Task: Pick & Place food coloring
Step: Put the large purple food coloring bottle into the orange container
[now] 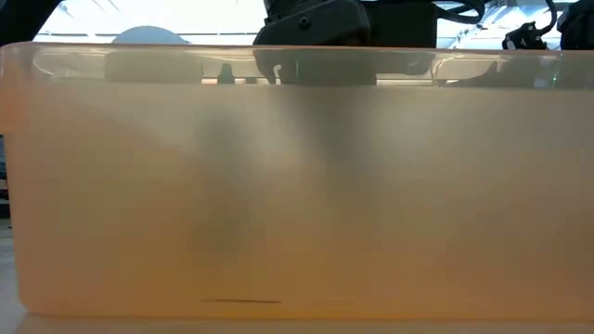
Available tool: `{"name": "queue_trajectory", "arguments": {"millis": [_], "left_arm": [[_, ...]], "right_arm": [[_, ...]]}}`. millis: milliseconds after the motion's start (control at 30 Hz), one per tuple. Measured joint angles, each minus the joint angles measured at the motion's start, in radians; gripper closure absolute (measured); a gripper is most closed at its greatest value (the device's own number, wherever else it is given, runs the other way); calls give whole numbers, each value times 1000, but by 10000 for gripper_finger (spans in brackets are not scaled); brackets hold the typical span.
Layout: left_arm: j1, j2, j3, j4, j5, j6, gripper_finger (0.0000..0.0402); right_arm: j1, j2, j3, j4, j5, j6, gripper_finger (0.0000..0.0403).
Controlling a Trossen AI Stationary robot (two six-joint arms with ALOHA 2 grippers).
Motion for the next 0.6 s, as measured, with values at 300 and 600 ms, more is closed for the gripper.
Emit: {"name": "queue_trajectory", "arguments": {"millis": [300, 600], "left_arm": [[0, -44, 0, -21, -2, 4, 255], [41, -250, 0, -52, -216, 35, 254]], "right_arm": [[0, 0, 0, 0, 0, 0, 293], [0, 3, 0, 3, 0, 0, 293]]}}
